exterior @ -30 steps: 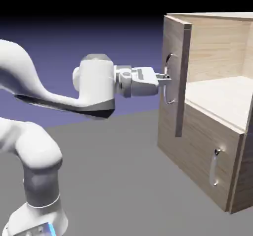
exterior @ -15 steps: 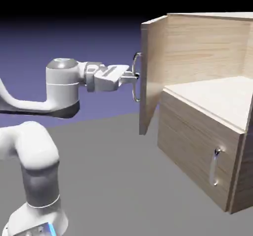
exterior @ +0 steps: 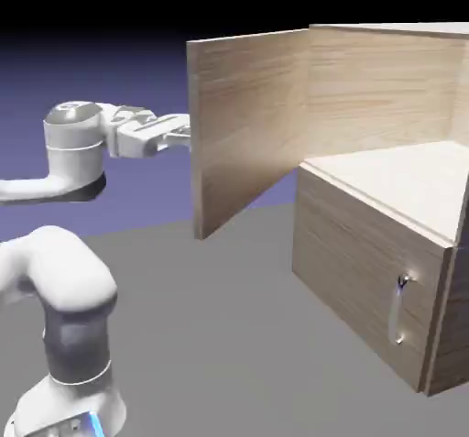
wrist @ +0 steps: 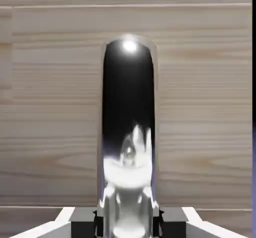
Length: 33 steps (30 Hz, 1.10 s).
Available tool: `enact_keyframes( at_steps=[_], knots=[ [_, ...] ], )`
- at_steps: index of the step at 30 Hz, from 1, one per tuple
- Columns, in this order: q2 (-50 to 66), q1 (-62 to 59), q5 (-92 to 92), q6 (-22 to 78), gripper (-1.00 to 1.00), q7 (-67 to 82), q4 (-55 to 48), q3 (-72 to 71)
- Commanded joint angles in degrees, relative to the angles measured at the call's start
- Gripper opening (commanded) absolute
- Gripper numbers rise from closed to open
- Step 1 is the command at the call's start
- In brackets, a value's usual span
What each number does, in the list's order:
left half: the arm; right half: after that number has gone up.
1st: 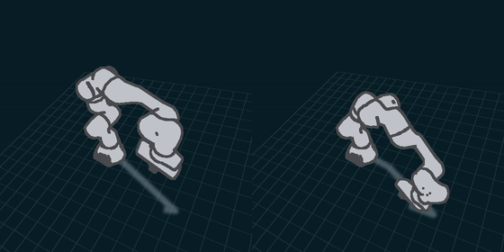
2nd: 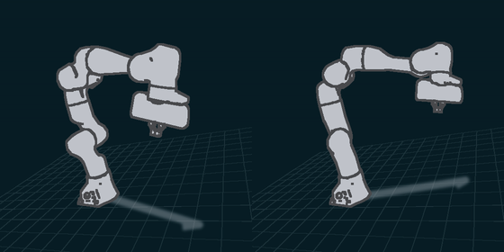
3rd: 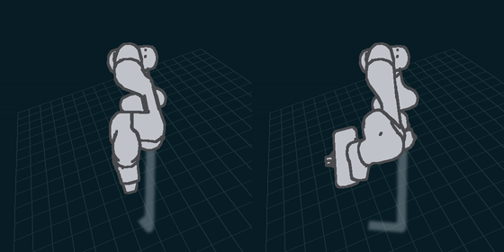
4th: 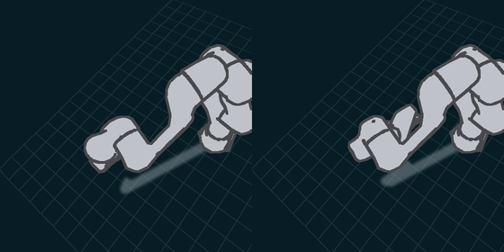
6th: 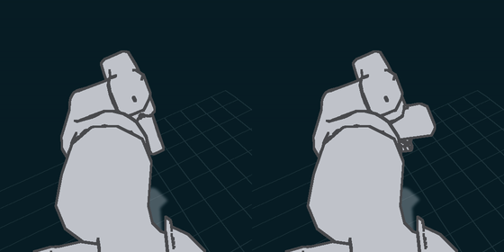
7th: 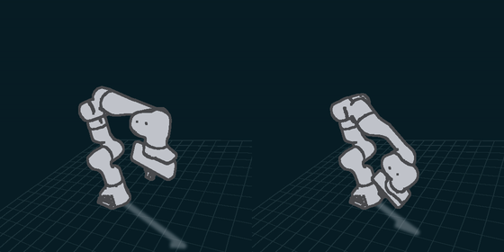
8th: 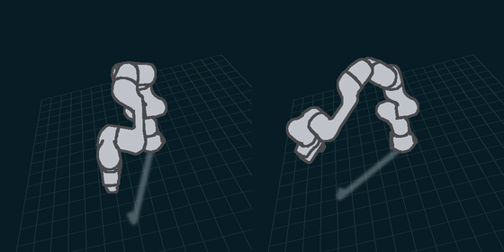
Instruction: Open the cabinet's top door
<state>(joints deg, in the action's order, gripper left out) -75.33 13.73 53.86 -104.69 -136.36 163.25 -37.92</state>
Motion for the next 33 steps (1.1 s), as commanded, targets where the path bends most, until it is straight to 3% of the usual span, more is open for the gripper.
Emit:
enact_keyframes(
  at_steps=[1,16,33],
  knots=[
    [0.86,-0.49,-1.84,2.06,-1.0,-0.1,-1.38,-2.09],
    [10.87,-22.36,-20.39,29.84,-1.0,-0.28,-31.0,-28.94],
    [7.98,-52.73,-27.28,53.04,-1.0,6.43,-66.29,-44.79]
  ],
)
